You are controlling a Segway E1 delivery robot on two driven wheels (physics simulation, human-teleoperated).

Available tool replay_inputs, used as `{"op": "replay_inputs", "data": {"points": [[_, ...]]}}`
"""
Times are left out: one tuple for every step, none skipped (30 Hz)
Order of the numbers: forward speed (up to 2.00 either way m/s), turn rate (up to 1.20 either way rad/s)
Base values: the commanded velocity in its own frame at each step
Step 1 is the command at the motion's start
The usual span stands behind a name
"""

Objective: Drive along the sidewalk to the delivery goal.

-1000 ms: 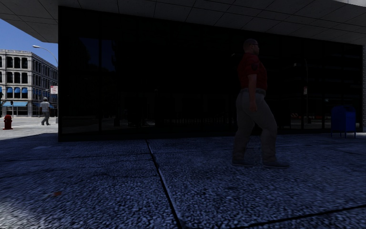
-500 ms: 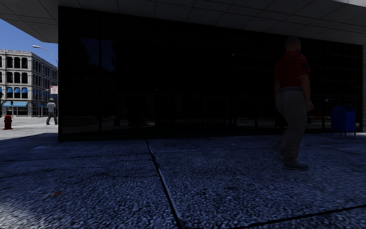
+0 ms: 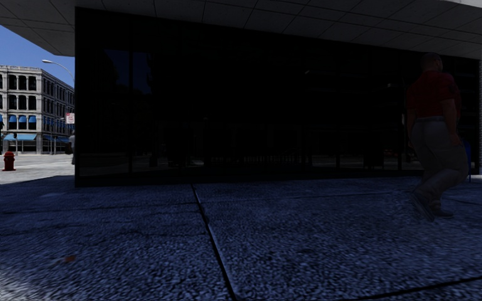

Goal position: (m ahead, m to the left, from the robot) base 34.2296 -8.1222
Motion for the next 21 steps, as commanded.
{"op": "replay_inputs", "data": {"points": [[0.45,0.00],[0.48,0.00],[0.48,0.00],[0.50,0.00],[0.51,0.00],[0.51,0.00],[0.51,0.00],[0.51,0.00],[0.52,0.00],[0.52,0.00],[0.52,0.00],[0.52,0.00],[0.52,0.00],[0.52,0.00],[0.52,0.00],[0.52,0.00],[0.53,0.00],[0.61,0.00],[0.61,0.00],[0.75,0.00],[0.81,-0.10]]}}
